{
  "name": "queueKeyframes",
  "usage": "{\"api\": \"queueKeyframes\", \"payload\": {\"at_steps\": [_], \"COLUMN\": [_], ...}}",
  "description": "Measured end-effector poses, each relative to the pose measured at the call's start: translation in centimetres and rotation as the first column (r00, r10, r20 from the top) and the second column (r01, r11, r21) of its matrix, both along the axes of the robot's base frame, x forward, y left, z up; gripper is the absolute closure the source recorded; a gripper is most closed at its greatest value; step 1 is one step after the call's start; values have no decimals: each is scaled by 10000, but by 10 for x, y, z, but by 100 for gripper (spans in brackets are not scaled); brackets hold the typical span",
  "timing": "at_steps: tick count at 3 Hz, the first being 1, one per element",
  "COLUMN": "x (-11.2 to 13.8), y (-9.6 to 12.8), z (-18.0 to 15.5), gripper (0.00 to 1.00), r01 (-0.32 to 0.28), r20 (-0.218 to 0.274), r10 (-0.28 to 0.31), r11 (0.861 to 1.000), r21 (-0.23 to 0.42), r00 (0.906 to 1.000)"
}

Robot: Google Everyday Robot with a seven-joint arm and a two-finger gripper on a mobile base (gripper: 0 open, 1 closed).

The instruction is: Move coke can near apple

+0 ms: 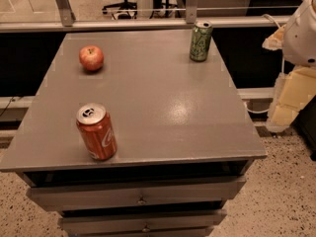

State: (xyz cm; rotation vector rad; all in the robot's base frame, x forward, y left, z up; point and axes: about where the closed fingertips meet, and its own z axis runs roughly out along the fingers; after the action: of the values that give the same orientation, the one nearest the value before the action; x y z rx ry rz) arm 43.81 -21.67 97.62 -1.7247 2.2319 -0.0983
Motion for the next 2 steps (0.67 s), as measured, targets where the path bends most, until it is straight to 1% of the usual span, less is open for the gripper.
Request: {"api": "queueKeyframes", "payload": {"at_steps": [1,2], "x": [0,26], "y": [0,18], "z": [0,-18], "gripper": [0,0], "r01": [0,-646], "r20": [2,256], "r10": [0,618], "r11": [10000,9899], "r21": [0,1261], "r00": [10000,9978]}}
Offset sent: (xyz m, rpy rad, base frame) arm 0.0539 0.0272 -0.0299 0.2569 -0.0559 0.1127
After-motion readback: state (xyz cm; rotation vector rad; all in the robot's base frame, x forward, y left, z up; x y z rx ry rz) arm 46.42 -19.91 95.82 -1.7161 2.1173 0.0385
